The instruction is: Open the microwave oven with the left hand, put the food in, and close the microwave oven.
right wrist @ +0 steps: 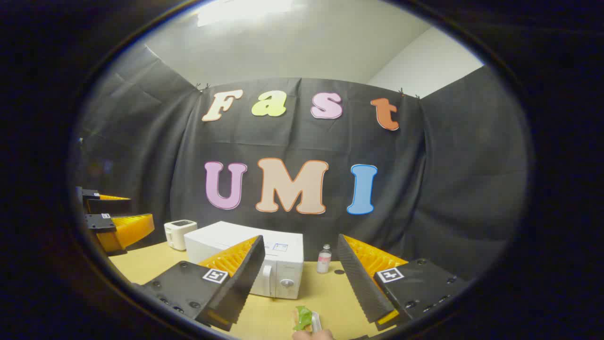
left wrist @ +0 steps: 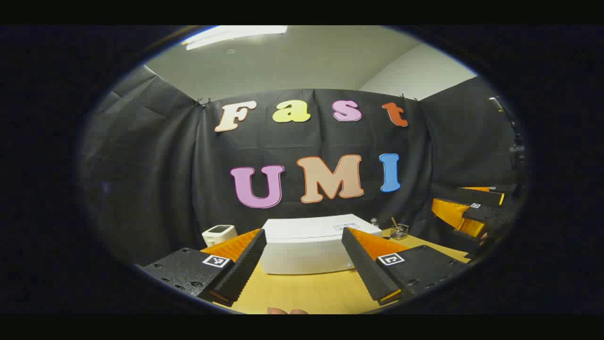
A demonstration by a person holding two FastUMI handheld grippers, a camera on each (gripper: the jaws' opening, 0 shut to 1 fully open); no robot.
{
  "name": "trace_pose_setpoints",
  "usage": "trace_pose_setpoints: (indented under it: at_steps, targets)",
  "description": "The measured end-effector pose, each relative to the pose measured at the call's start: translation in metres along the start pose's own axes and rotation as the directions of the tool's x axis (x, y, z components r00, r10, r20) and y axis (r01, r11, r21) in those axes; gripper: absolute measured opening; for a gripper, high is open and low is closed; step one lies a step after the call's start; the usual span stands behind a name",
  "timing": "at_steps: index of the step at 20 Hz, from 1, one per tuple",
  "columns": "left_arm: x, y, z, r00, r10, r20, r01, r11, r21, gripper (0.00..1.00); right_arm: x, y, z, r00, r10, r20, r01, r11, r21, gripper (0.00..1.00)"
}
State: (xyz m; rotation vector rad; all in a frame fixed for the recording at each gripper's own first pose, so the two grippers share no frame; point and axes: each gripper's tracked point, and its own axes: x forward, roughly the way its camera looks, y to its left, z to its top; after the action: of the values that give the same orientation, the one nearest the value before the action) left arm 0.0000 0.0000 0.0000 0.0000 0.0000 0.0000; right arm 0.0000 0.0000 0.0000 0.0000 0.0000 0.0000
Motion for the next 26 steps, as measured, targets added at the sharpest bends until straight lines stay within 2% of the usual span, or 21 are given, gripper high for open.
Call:
trace_pose_setpoints:
  at_steps: [12, 13, 15, 26]
  targets:
    - [-0.0034, -0.0023, 0.0035, 1.0, -0.003, 0.002, 0.003, 1.0, 0.015, 0.98, 0.0007, -0.001, 0.004, 1.0, 0.006, 0.009, -0.006, 1.0, 0.006, 0.96]
    - [-0.0036, -0.002, 0.0021, 1.0, -0.005, 0.001, 0.005, 1.0, 0.017, 1.0, 0.0017, -0.0008, 0.0035, 1.0, 0.007, 0.006, -0.008, 1.0, 0.006, 0.96]
    - [-0.0051, -0.0018, 0.0016, 1.0, -0.003, 0.0, 0.003, 1.0, 0.023, 0.98, 0.0016, 0.0002, 0.0053, 1.0, 0.01, 0.009, -0.011, 1.0, 0.011, 0.96]
    - [-0.0037, 0.0015, 0.0002, 1.0, 0.011, -0.003, -0.011, 1.0, 0.002, 1.0, 0.0025, 0.0037, 0.0046, 1.0, 0.021, 0.007, -0.021, 1.0, 0.003, 0.96]
